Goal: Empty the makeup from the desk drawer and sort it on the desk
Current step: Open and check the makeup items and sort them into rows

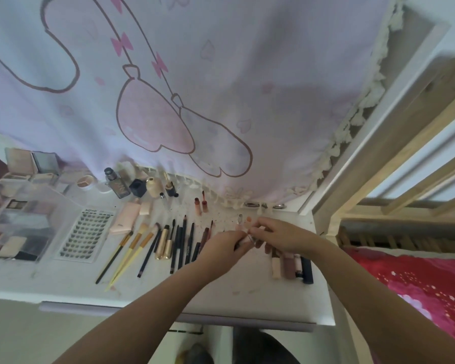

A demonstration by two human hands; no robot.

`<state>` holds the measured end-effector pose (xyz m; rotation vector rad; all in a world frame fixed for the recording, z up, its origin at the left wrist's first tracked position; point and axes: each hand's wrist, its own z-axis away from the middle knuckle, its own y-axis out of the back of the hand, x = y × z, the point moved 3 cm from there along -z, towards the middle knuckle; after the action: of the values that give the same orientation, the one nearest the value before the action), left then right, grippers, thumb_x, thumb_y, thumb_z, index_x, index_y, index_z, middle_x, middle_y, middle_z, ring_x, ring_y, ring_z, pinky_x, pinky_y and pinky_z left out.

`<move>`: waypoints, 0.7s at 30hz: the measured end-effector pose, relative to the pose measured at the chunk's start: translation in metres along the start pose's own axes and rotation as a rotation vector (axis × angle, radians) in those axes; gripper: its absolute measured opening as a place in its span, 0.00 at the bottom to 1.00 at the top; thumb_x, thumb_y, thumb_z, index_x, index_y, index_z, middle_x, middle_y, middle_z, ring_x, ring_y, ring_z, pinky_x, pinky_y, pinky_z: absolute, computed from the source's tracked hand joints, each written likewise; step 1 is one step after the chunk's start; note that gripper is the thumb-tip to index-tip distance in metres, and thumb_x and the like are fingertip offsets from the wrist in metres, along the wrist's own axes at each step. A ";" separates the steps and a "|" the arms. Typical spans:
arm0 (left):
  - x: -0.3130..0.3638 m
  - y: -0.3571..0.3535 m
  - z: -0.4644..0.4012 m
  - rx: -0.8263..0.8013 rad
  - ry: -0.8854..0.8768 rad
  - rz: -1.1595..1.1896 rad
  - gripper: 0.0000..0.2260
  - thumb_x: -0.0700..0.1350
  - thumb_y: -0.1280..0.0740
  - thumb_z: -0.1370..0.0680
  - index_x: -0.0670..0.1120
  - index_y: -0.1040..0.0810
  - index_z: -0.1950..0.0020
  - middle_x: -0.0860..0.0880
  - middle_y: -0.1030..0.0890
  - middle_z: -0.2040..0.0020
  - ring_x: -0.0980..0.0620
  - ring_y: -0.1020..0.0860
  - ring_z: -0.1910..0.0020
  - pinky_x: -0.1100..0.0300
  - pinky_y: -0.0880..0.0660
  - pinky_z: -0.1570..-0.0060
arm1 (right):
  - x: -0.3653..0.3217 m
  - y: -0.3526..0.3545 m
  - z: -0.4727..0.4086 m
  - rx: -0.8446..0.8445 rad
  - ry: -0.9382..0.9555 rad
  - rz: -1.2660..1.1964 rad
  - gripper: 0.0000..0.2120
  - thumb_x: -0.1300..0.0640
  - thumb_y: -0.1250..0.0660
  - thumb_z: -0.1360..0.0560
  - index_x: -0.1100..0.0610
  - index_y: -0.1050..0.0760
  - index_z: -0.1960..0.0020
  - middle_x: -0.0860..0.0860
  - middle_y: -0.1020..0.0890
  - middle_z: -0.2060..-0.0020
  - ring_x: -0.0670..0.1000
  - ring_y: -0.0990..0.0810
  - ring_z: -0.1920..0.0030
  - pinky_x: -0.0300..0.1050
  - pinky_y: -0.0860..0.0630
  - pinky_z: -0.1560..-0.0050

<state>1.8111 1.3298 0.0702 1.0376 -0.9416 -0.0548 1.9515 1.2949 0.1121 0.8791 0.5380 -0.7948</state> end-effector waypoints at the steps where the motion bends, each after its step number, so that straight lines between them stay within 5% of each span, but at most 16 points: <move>1: 0.001 0.001 0.000 0.002 -0.011 -0.006 0.08 0.52 0.41 0.20 0.51 0.30 0.57 0.56 0.31 0.68 0.57 0.32 0.68 0.64 0.39 0.70 | -0.001 0.000 0.000 0.005 -0.029 0.022 0.15 0.41 0.46 0.20 0.49 0.28 0.56 0.48 0.21 0.64 0.47 0.26 0.66 0.40 0.28 0.61; 4: 0.002 0.000 -0.001 -0.012 -0.040 -0.010 0.07 0.53 0.40 0.20 0.53 0.29 0.56 0.56 0.29 0.65 0.56 0.31 0.65 0.62 0.35 0.66 | 0.003 0.000 -0.003 0.066 -0.046 0.133 0.17 0.44 0.46 0.19 0.52 0.31 0.62 0.48 0.26 0.68 0.47 0.31 0.69 0.41 0.32 0.62; 7: -0.001 0.001 -0.001 -0.012 -0.037 0.001 0.08 0.54 0.40 0.20 0.52 0.25 0.50 0.56 0.27 0.62 0.56 0.29 0.63 0.62 0.35 0.64 | 0.006 0.002 -0.001 0.042 -0.016 0.036 0.05 0.51 0.39 0.21 0.51 0.28 0.52 0.48 0.23 0.60 0.45 0.26 0.62 0.38 0.29 0.62; 12: 0.000 0.005 -0.003 0.010 -0.069 -0.043 0.07 0.54 0.38 0.21 0.54 0.30 0.58 0.56 0.30 0.66 0.56 0.30 0.65 0.61 0.34 0.66 | 0.003 0.001 0.004 0.052 -0.123 -0.033 0.19 0.42 0.46 0.20 0.54 0.27 0.59 0.49 0.21 0.68 0.46 0.26 0.70 0.35 0.31 0.70; 17: 0.001 0.008 -0.004 0.004 -0.087 -0.022 0.08 0.54 0.38 0.21 0.56 0.31 0.59 0.58 0.31 0.68 0.61 0.32 0.69 0.64 0.36 0.68 | 0.003 0.005 0.008 0.048 -0.041 -0.075 0.05 0.51 0.38 0.21 0.52 0.27 0.49 0.49 0.20 0.59 0.45 0.25 0.63 0.35 0.29 0.66; 21: 0.003 0.008 -0.006 0.022 -0.087 -0.023 0.12 0.55 0.38 0.22 0.58 0.34 0.65 0.55 0.30 0.68 0.58 0.32 0.68 0.59 0.32 0.65 | 0.002 0.005 0.008 0.052 -0.135 -0.139 0.17 0.42 0.44 0.21 0.54 0.27 0.55 0.49 0.20 0.66 0.47 0.26 0.68 0.35 0.32 0.71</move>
<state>1.8140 1.3373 0.0772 1.0737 -1.0112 -0.1097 1.9573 1.2892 0.1175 0.8352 0.4642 -0.9910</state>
